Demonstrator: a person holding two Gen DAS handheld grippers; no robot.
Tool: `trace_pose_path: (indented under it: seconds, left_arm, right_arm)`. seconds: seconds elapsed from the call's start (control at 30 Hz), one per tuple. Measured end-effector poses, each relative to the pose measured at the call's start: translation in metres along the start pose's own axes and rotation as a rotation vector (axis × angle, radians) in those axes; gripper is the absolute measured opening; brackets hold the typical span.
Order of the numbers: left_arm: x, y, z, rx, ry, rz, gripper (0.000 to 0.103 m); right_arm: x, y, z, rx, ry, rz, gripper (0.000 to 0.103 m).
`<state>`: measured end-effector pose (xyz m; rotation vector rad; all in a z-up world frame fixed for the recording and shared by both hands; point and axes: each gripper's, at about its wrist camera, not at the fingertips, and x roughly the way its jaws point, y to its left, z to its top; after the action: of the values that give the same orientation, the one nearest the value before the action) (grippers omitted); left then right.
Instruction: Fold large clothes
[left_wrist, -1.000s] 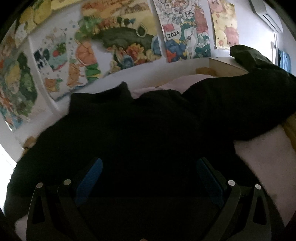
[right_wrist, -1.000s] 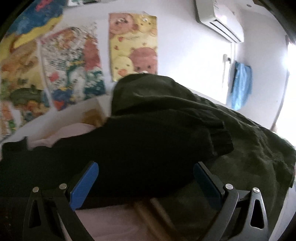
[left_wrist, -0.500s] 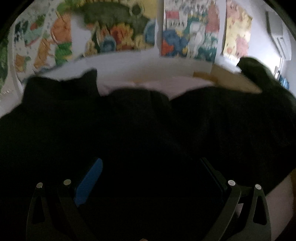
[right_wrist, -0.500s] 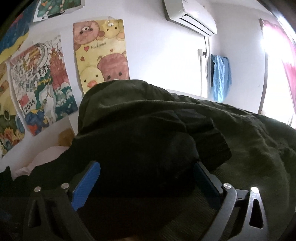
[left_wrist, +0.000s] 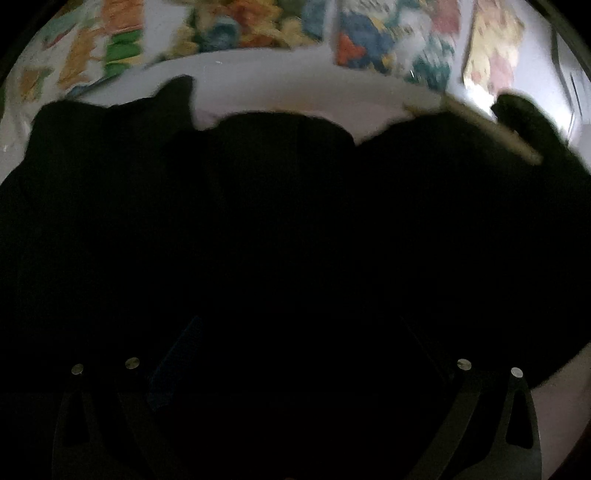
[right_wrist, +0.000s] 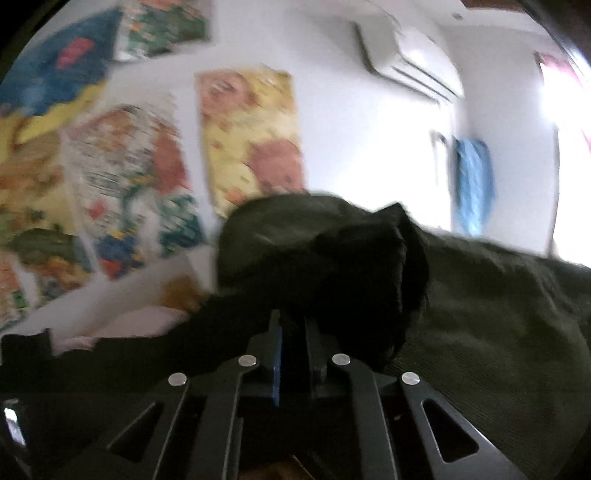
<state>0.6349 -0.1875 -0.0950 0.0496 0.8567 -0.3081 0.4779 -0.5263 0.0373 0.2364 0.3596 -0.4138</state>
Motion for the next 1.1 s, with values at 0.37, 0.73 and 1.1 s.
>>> trace_pose_path:
  seconds: [0.37,0.73,1.1]
  left_arm:
    - [-0.121,0.131,-0.006,-0.220,-0.067,-0.084,0.101]
    - [-0.213,0.257,-0.042,-0.466,-0.200,-0.320,0.101]
    - [-0.181,0.259,-0.042,-0.392,-0.134,-0.423,0.101]
  right_arm:
    - [-0.068,0.171,0.006,-0.196,-0.034,0.475,0.010]
    - [-0.093,0.380,-0.122,-0.604,0.190,0.784,0.006]
    - [-0.074,0.382,-0.236,-0.973,0.401,0.747,0.034]
